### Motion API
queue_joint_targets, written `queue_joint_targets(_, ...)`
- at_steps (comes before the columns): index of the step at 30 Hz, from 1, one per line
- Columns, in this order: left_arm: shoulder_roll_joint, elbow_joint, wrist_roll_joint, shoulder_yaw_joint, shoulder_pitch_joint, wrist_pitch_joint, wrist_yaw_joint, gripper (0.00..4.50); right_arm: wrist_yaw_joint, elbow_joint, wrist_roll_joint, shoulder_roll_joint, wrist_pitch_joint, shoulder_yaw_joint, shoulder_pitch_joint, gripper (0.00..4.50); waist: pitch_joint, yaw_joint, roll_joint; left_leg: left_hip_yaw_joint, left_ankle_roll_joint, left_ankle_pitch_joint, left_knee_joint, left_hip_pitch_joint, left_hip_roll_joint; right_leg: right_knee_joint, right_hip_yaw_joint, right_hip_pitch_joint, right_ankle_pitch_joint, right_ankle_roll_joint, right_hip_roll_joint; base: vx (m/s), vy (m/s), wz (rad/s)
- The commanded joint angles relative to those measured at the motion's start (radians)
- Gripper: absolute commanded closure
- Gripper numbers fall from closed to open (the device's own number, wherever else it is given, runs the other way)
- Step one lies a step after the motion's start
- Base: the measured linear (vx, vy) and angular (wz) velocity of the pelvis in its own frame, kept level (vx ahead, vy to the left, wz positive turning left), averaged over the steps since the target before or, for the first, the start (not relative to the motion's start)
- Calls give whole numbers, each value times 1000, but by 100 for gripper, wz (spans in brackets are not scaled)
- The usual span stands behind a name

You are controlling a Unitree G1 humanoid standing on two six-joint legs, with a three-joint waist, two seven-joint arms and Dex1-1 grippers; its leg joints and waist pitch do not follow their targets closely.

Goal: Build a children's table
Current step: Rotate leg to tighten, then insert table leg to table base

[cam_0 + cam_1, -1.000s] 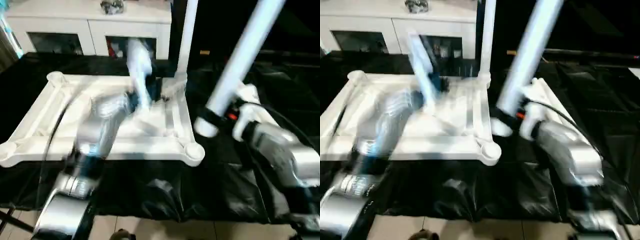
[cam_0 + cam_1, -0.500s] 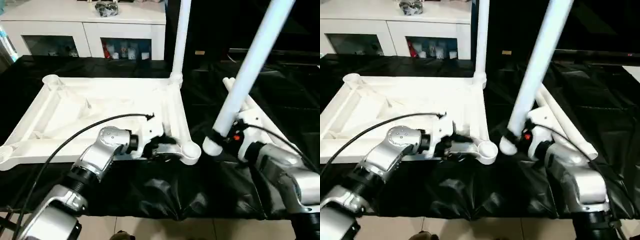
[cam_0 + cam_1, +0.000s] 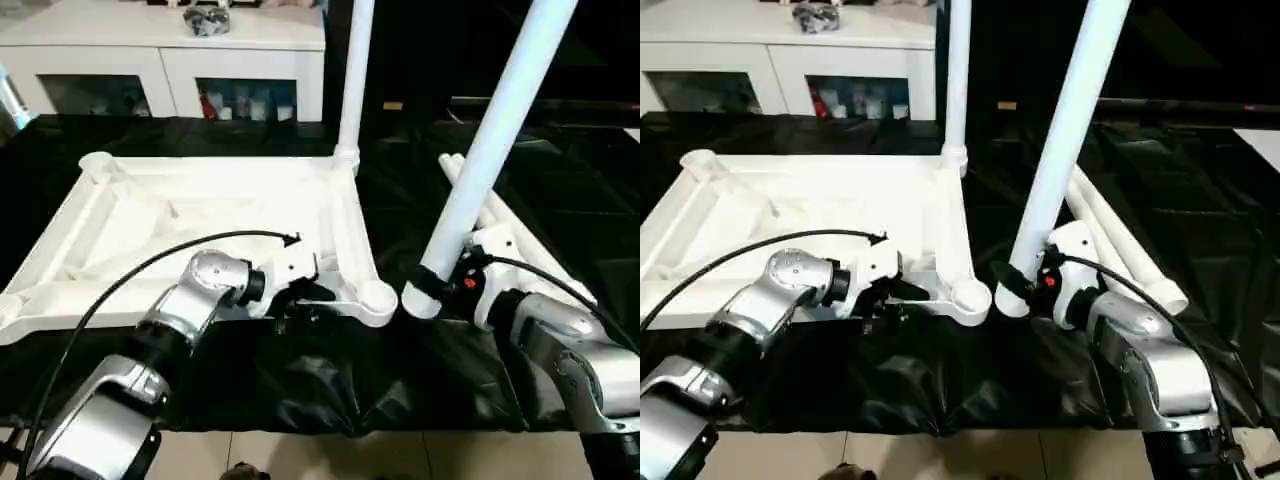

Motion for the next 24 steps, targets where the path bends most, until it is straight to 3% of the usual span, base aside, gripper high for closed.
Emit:
queue_joint_targets(1, 2, 16, 14, 8, -18, -11, -9, 343, 2, -11, 1, -8, 6, -2, -11, 261, -62, -3, 1, -19, -35, -517, -73, 36, 7, -112, 12, 24, -650, -60, -38, 0, 0, 0)
queue_joint_targets(5, 0, 53, 27, 8, -31, -25, -15, 388, 5, -12, 2, -8, 7, -3, -14, 261, -64, -8, 2, -19, -32, -512, -73, 35, 7, -111, 13, 26, -641, -63, -39, 0, 0, 0)
queue_joint_targets(10, 8, 77, 44, 2, -38, -40, -34, 406, 10, -12, 2, -12, 7, -5, -17, 261, -64, -7, 4, -19, -33, -519, -79, 36, 12, -104, 19, 25, -594, -91, -39, 0, 0, 0)
queue_joint_targets(11, 10, 79, 44, 1, -39, -40, -36, 430, 11, -11, 3, -13, 7, -6, -18, 261, -64, -7, 4, -19, -33, -519, -79, 36, 13, -104, 20, 25, -591, -95, -40, 0, 0, 0)
queue_joint_targets(18, 16, 84, 31, 25, -43, -30, -62, 448, 56, -10, 41, -13, 27, -7, -32, 261, -64, -4, 5, -16, -29, -509, -81, 35, 13, -100, 23, 28, -569, -111, -40, 0, 0, 0)
queue_joint_targets(23, 0, 30, 1, 50, -31, 64, -50, 450, 125, -1, 116, -5, 54, -21, -75, 261, -64, -5, 9, -15, -31, -507, -82, 36, 16, -93, 26, 30, -536, -134, -40, 0, 0, 0)
queue_joint_targets(24, -16, 19, 15, 52, -29, 87, 7, 450, 136, 28, 121, 0, 48, -26, -97, 261, -65, -3, 12, -15, -33, -502, -82, 37, 17, -91, 28, 29, -524, -141, -40, 0, 0, 0)
